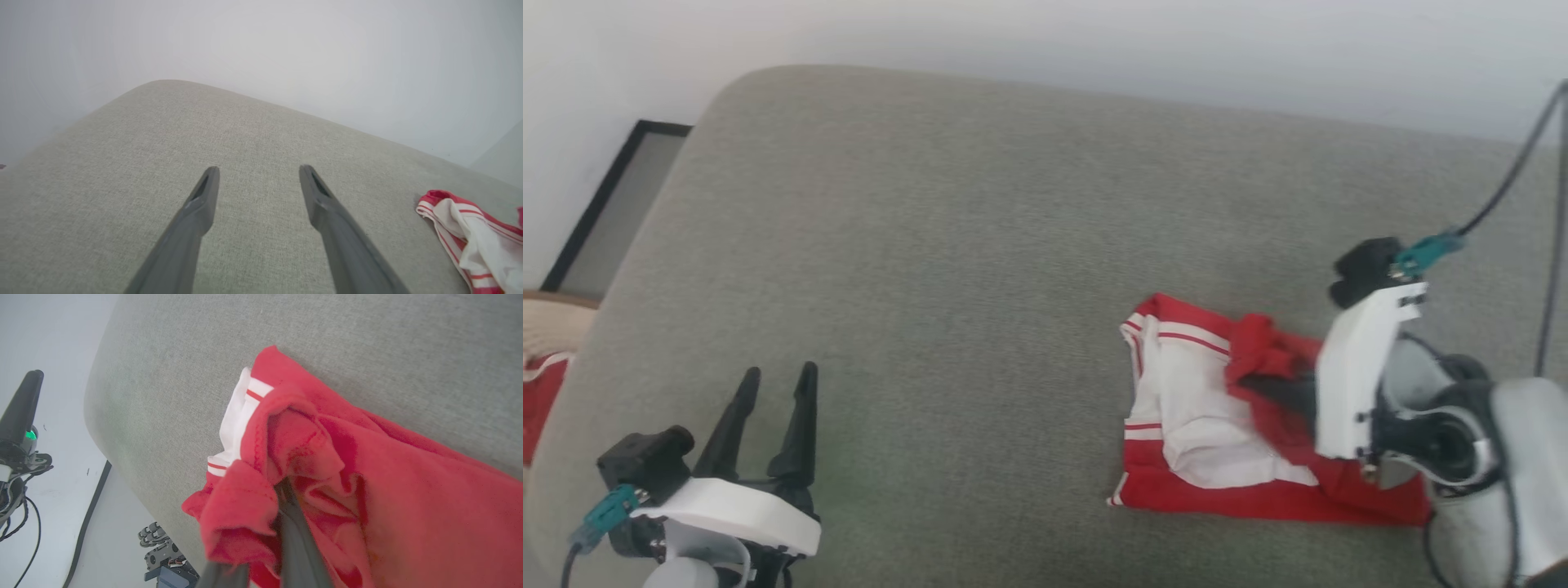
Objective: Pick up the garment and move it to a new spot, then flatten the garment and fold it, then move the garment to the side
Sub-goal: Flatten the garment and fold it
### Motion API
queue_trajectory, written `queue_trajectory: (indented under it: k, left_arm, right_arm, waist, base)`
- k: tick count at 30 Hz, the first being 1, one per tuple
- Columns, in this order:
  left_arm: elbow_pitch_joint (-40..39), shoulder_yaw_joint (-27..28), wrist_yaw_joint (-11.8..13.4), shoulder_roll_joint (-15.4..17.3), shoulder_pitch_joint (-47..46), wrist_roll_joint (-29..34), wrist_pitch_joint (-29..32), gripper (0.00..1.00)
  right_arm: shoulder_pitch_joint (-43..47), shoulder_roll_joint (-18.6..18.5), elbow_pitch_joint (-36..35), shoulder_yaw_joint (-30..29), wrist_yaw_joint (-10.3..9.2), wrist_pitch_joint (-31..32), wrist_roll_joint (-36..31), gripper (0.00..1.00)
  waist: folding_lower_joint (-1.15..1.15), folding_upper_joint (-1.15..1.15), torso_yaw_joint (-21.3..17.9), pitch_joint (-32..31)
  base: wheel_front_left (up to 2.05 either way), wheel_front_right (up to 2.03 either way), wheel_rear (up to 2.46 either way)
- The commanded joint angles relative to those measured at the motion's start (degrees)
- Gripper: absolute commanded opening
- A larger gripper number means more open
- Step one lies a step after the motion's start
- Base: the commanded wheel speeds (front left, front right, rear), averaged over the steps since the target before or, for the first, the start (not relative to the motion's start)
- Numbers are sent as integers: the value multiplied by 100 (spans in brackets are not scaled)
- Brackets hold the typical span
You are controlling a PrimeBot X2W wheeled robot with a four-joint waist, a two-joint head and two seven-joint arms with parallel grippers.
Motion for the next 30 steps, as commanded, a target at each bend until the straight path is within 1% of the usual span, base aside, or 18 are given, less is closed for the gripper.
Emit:
queue_trajectory:
  k: [1,7,8,9,10,11,14,16,20,26,30]
  left_arm:
    - [11,-20,-7,-8,-78,-13,-25,100]
    - [53,-156,-9,-21,-88,-79,-25,100]
    - [58,-173,-9,-19,-90,-89,-25,100]
    - [66,-175,-10,-17,-94,-97,-25,100]
    - [68,-178,-10,-12,-94,-109,-25,100]
    - [73,-178,-10,-7,-89,-113,-25,100]
    - [65,-130,-10,21,-43,-138,-25,100]
    - [39,-100,-10,42,9,-142,-25,100]
    - [-4,-3,-11,72,74,-141,-25,100]
    - [-85,112,-11,138,217,-100,-24,100]
    - [-141,234,-11,227,300,-31,-25,100]
  right_arm:
    - [-46,60,91,86,-3,-79,-19,0]
    - [-205,169,659,482,-3,-407,-116,1]
    - [-243,177,731,532,-2,-475,-134,22]
    - [-272,175,816,575,-2,-517,-140,47]
    - [-281,171,867,614,-2,-562,-130,92]
    - [-310,152,903,648,-3,-603,-131,100]
    - [-377,67,917,731,-3,-707,-71,100]
    - [-404,24,820,786,-3,-775,2,100]
    - [-409,-155,563,715,-3,-927,106,100]
    - [-208,-436,188,419,-2,-1316,116,100]
    - [-56,-590,28,199,-3,-1732,70,100]
  waist:
    - [0,0,118,-41]
    - [0,0,318,-110]
    - [0,0,339,-117]
    - [0,0,356,-128]
    - [0,0,364,-138]
    - [0,0,367,-149]
    - [0,0,326,-183]
    - [0,0,259,-211]
    - [0,0,85,-274]
    - [0,0,-257,-375]
    - [0,0,-518,-454]
  base:
    - [0,0,0]
    - [0,0,0]
    - [0,0,0]
    - [0,0,0]
    - [0,0,0]
    - [0,0,0]
    - [0,0,0]
    - [0,0,0]
    - [0,0,0]
    - [0,0,0]
    - [0,0,0]
